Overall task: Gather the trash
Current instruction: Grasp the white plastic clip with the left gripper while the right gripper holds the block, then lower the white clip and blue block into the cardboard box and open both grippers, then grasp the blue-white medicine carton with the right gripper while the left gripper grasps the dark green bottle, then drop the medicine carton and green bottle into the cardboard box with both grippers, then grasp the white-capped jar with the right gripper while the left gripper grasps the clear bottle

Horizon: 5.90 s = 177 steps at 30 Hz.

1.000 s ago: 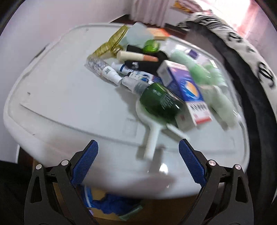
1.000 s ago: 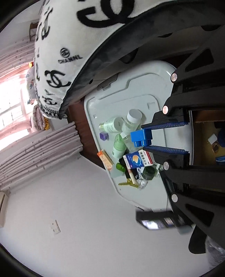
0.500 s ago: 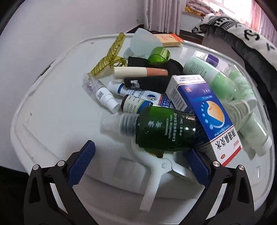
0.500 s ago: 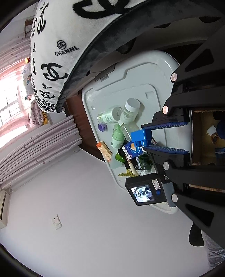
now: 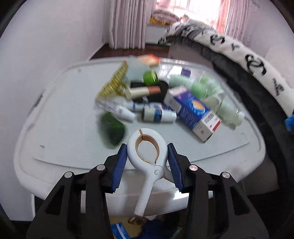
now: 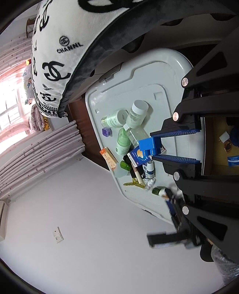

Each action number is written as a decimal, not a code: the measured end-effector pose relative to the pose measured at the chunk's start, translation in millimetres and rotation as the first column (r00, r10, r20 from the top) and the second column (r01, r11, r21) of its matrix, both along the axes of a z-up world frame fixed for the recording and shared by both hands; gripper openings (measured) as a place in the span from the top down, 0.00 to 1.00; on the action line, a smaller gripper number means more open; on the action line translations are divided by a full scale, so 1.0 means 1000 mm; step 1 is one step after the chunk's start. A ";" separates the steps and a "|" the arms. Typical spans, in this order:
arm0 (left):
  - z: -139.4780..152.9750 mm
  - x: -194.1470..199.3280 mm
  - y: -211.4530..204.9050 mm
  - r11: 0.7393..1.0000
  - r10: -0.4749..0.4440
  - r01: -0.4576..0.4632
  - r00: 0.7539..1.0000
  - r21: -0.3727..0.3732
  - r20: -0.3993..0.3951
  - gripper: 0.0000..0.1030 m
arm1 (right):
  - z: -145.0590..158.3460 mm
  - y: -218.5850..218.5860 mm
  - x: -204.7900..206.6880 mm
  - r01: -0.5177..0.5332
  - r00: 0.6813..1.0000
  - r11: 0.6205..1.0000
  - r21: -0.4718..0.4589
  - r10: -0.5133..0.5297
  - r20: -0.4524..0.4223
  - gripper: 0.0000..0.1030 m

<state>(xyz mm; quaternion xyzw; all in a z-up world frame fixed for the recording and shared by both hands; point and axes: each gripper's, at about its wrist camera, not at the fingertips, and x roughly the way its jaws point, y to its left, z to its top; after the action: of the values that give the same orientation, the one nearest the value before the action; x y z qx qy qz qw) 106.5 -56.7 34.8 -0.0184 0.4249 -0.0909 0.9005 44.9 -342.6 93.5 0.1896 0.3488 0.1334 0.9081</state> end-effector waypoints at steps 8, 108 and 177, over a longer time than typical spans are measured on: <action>0.027 -0.062 0.006 1.000 -0.025 0.025 1.000 -0.002 0.018 0.57 | -0.009 0.030 -0.008 -0.085 0.996 0.995 -0.047 0.084 -0.016 0.82; -0.041 0.091 0.058 0.969 0.217 -0.203 0.971 0.141 -0.098 0.56 | -0.020 0.070 0.054 -0.182 0.974 0.983 0.016 0.182 -0.135 0.50; -0.062 -0.149 0.027 0.995 -0.045 0.067 0.959 0.070 -0.281 0.19 | -0.093 0.052 0.170 -0.248 0.930 0.847 -0.470 0.072 -0.361 0.60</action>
<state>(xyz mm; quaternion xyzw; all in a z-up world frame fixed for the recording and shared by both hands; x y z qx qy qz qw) -42.4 -30.0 -27.2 0.0166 0.5510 -0.0961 0.8288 215.0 -291.0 0.9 -0.0666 0.5332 0.0794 0.8396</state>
